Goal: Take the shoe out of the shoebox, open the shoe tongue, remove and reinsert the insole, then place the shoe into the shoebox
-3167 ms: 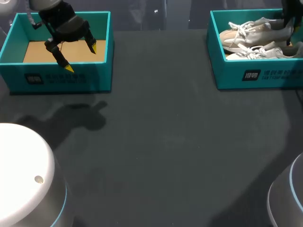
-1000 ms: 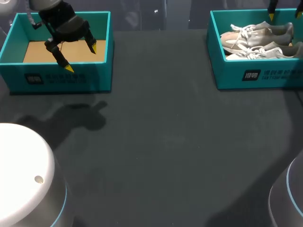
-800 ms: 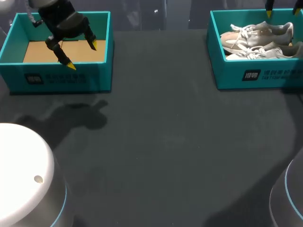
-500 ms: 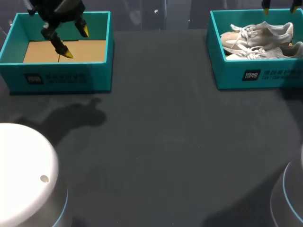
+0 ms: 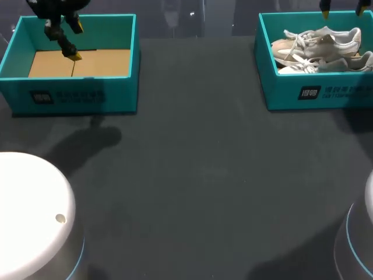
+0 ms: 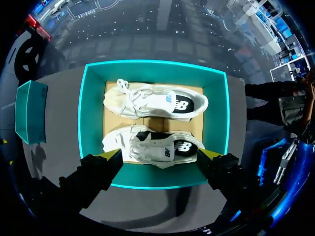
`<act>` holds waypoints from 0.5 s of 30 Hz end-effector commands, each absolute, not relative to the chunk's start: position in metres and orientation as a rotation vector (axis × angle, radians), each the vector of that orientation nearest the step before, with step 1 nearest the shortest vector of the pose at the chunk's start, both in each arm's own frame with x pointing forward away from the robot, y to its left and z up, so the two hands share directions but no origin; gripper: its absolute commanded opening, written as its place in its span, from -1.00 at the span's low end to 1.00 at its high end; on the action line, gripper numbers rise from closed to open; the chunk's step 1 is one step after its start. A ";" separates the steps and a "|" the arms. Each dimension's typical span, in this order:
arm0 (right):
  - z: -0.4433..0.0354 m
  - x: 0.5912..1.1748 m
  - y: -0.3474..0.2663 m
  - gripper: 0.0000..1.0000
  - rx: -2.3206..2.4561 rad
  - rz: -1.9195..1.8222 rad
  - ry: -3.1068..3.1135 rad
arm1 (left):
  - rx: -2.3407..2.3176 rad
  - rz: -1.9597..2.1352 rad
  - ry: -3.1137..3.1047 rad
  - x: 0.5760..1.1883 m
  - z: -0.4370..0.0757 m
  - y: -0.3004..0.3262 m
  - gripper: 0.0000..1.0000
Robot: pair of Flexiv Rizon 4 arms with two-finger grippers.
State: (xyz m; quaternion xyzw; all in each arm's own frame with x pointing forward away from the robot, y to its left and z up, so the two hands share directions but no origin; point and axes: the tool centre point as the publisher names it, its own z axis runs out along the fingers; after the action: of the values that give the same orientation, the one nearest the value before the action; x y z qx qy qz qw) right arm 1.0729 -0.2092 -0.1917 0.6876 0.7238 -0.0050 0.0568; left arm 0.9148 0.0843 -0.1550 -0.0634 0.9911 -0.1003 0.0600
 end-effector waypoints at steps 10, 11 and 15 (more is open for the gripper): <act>-0.191 1.054 -0.190 1.00 2.117 -0.019 2.140 | -0.985 -0.236 2.832 0.909 -0.150 0.095 1.00; -0.191 1.048 -0.187 1.00 2.124 -0.030 2.129 | -1.010 -0.238 2.838 0.910 -0.149 0.098 1.00; -0.190 1.025 -0.172 1.00 2.131 -0.068 2.111 | -1.212 -0.191 2.798 0.917 -0.151 0.108 1.00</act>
State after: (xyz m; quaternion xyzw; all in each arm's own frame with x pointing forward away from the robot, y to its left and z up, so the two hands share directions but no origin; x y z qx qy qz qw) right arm 1.0459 -0.1813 -0.1934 0.7091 0.7029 -0.0238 0.0506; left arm 0.9096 0.1072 -0.1525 -0.3223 0.9407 -0.0801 0.0689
